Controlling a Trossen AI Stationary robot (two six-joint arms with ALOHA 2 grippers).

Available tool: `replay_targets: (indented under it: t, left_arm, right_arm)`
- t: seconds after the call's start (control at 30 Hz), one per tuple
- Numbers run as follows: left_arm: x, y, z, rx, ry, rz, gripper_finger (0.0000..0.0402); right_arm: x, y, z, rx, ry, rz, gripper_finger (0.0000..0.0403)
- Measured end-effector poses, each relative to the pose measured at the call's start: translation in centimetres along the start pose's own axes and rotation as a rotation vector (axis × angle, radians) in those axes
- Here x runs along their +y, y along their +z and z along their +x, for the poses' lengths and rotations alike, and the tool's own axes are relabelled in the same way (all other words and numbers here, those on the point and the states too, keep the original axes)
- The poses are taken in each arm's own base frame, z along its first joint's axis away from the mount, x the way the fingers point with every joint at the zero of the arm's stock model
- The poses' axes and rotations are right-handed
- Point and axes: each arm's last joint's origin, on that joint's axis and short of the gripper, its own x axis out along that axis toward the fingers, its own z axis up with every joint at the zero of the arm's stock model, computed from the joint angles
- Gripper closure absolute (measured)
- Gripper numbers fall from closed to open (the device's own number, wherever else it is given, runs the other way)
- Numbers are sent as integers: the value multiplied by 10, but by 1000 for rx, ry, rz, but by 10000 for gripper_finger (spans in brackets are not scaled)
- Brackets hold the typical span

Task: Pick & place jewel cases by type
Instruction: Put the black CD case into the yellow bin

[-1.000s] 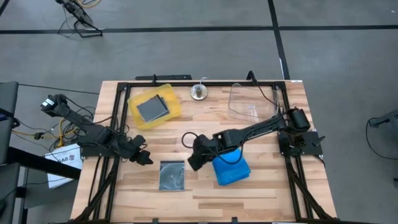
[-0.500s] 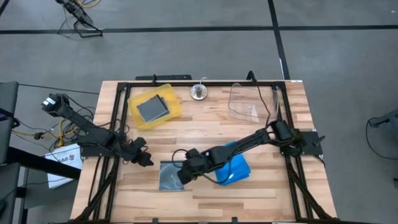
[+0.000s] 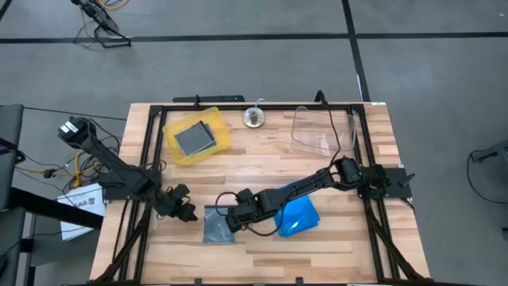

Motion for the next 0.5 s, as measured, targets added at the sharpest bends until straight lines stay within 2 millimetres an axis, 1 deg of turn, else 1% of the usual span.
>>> replay_targets:
  t: [0.27, 0.5]
  left_arm:
    - [-1, -4, 19, -19, 19, -10, 159]
    - [-14, -7, 31, -58, 73, 59, 160]
  right_arm:
    - [-2, 3, 0, 12, -8, 0, 403]
    - [0, 5, 0, -15, 11, 2, 403]
